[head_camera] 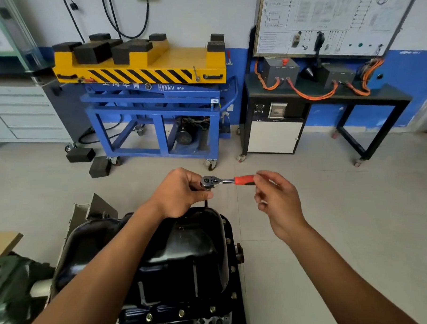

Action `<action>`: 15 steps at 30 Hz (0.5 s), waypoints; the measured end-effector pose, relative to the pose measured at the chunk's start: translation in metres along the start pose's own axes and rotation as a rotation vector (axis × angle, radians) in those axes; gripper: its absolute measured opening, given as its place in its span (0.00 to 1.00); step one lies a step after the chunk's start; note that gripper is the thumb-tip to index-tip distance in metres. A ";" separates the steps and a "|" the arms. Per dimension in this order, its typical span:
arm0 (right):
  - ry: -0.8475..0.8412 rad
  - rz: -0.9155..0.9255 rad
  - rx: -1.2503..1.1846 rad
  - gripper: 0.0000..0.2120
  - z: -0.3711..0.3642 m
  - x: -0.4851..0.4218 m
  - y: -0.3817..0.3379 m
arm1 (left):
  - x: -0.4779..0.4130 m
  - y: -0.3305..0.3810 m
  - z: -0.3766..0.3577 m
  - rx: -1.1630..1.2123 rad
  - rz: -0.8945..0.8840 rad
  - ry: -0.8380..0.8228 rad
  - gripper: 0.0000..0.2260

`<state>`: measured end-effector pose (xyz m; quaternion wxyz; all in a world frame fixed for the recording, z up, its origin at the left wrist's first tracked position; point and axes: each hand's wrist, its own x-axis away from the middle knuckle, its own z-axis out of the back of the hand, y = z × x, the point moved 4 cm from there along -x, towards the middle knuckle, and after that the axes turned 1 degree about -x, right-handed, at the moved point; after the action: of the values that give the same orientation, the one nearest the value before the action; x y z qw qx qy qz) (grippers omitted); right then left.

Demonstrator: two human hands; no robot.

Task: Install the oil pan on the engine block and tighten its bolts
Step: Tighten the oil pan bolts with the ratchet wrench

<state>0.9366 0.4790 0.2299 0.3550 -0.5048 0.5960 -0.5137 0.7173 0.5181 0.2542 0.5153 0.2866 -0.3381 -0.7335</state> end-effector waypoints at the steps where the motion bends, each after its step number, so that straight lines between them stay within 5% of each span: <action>1: -0.007 -0.012 0.000 0.07 -0.005 -0.010 -0.002 | 0.000 -0.001 0.000 0.004 0.001 0.001 0.08; 11: -0.155 -0.055 0.114 0.11 -0.062 -0.071 -0.011 | -0.001 -0.001 -0.002 0.102 0.008 -0.103 0.03; 15: -0.086 -0.016 0.102 0.10 -0.051 -0.066 -0.006 | 0.000 -0.002 -0.005 0.080 0.024 -0.086 0.03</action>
<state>0.9056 0.5556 0.2402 0.4014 -0.5126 0.5493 -0.5239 0.7204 0.5179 0.2496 0.4971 0.2713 -0.3921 -0.7249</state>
